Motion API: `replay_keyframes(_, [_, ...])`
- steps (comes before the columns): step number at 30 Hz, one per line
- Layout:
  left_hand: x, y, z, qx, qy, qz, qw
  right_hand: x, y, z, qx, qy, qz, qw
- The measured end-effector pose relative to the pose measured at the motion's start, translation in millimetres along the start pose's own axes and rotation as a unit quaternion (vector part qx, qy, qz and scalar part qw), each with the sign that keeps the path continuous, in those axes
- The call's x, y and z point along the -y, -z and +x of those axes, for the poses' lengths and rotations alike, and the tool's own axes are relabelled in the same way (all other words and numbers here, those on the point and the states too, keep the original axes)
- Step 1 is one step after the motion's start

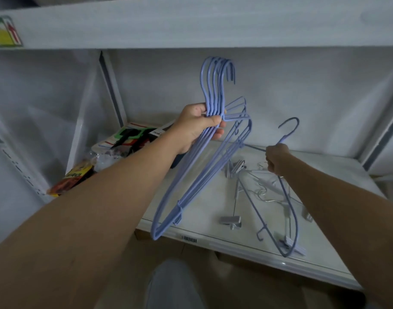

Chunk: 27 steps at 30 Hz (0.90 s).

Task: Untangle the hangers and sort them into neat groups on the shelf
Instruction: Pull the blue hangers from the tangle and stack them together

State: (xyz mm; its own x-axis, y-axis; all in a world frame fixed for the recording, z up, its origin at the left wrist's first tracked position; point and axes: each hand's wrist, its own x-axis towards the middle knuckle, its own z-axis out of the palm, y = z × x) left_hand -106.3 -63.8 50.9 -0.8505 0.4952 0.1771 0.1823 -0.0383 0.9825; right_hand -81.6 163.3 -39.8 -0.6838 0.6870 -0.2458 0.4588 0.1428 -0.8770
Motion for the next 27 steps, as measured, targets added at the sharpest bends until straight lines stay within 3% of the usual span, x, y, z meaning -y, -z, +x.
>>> replay_keyframes(6, [3,-11,-5,0.006,0.008,0.020,1.000,11,14,-17,0.042,0.042,0.136,0.989])
replay_keyframes(13, [5,-20,-5,0.001,0.013,0.025,1.000,32,11,-31,-0.045,0.056,0.169,0.983])
replay_keyframes(20, [11,-24,-3,-0.012,0.018,0.030,0.999,49,-5,-55,0.004,0.073,0.192,0.979])
replay_keyframes(24, [17,-29,0,-0.027,0.017,0.030,0.999,59,-19,-68,-0.013,0.137,0.104,0.985])
replay_keyframes(27, [23,-36,3,-0.043,0.014,0.035,0.998,63,-32,-79,0.006,0.152,0.168,0.974])
